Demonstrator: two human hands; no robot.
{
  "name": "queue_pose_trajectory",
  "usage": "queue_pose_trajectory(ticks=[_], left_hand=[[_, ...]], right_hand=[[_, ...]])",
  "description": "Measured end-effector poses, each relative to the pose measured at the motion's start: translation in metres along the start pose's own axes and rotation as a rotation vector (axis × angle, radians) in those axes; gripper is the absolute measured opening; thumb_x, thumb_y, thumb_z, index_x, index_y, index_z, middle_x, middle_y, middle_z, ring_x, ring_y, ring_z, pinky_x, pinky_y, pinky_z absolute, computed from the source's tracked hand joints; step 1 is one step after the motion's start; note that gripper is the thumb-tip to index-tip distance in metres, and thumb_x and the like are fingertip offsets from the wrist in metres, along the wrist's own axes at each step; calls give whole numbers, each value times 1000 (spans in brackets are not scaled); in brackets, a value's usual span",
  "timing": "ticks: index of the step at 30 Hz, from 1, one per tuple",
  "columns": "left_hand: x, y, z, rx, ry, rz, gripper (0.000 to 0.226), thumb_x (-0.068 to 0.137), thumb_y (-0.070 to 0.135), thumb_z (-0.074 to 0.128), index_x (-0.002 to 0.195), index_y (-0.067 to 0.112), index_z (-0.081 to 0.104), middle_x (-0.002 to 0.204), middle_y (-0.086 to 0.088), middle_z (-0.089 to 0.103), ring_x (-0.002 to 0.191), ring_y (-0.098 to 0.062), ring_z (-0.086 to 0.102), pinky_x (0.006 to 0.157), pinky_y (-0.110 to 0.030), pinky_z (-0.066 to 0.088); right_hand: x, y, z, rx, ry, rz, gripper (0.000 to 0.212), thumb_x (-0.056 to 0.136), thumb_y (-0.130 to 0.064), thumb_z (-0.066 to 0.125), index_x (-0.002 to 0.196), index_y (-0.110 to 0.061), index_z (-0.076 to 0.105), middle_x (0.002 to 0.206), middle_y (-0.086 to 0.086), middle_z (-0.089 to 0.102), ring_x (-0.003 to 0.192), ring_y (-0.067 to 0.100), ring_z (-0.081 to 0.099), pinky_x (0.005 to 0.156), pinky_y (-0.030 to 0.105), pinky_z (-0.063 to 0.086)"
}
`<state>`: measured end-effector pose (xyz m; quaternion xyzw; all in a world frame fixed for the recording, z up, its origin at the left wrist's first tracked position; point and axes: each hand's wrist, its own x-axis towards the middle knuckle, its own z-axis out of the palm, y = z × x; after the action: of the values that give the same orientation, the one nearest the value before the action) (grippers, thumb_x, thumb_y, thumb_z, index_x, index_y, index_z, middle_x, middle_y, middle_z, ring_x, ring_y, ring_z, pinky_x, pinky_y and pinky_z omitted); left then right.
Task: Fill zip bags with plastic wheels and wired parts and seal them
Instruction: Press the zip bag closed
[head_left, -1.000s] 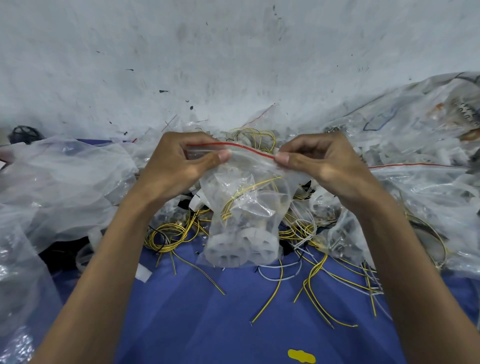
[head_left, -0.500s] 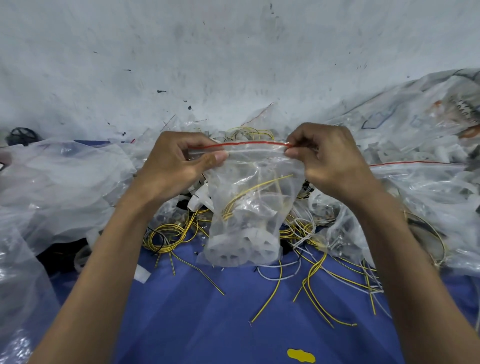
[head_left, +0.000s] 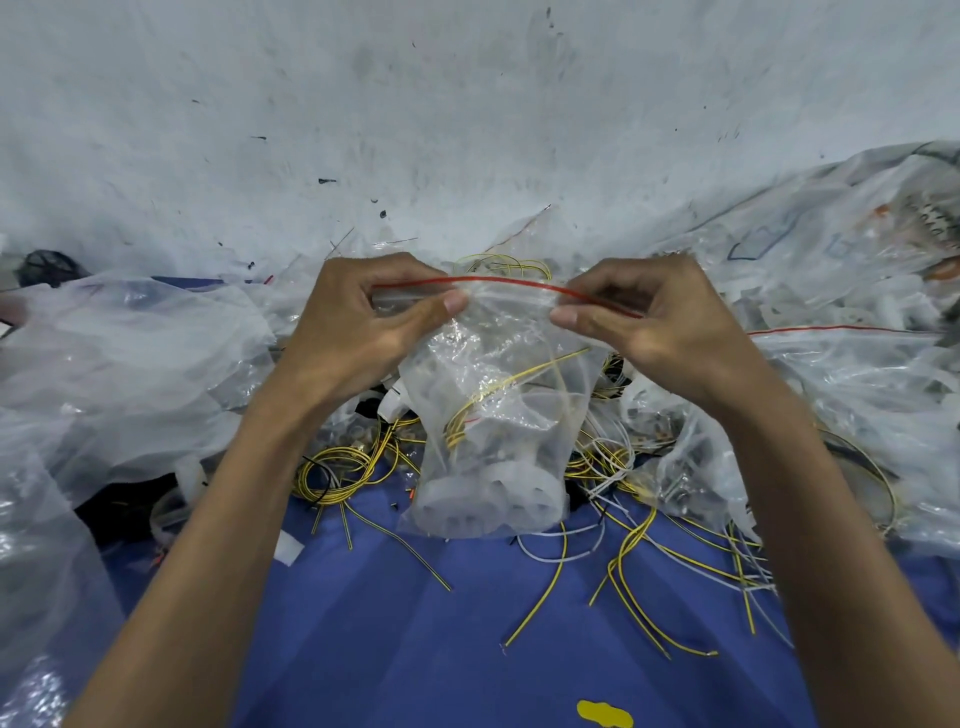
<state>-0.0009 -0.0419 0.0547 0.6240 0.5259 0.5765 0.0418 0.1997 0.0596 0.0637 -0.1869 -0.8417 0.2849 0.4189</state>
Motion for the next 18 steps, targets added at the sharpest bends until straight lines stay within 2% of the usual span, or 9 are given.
queue_pose_trajectory(ticks=[6, 9, 11, 14, 16, 18], left_hand=[[0, 2, 3, -10, -17, -30, 10, 69, 35, 71, 77, 29, 70, 71, 20, 70, 71, 3, 67, 68, -13, 51], [0, 4, 3, 16, -32, -9, 7, 70, 31, 72, 75, 28, 69, 67, 20, 69, 68, 5, 65, 65, -10, 48], [0, 5, 5, 43, -39, 12, 8, 73, 22, 75, 75, 26, 68, 66, 17, 68, 68, 5, 65, 65, -8, 46], [1, 7, 9, 95, -61, 20, 14, 77, 14, 75, 75, 26, 67, 73, 11, 67, 70, 4, 63, 66, -11, 48], [1, 7, 11, 99, -67, 9, 15, 78, 16, 74, 72, 26, 66, 73, 10, 67, 69, 2, 62, 65, -12, 48], [1, 8, 11, 62, -71, -13, 8, 76, 22, 73, 74, 26, 67, 73, 12, 67, 71, 3, 63, 67, -12, 48]], right_hand=[[-1, -2, 1, 31, -53, 84, 9, 75, -20, 76, 71, -26, 71, 73, -5, 71, 72, 7, 62, 75, 31, 50], [1, -2, 3, -37, 14, 116, 16, 74, -17, 77, 66, -28, 67, 71, 3, 70, 68, 13, 60, 69, 35, 50], [3, -1, 6, -131, 73, 114, 22, 74, -14, 77, 64, -29, 64, 66, 0, 66, 64, 11, 57, 64, 29, 48], [4, -4, 7, -264, 124, 73, 23, 73, -8, 76, 63, -25, 63, 64, -5, 64, 58, 3, 55, 59, 13, 42], [2, -7, 3, -309, 107, 42, 18, 74, -8, 75, 68, -22, 66, 69, -3, 67, 63, 6, 59, 63, 14, 44], [-1, -7, -2, -291, 34, 36, 11, 77, -13, 73, 70, -21, 68, 74, -4, 70, 74, 13, 64, 76, 26, 50]])
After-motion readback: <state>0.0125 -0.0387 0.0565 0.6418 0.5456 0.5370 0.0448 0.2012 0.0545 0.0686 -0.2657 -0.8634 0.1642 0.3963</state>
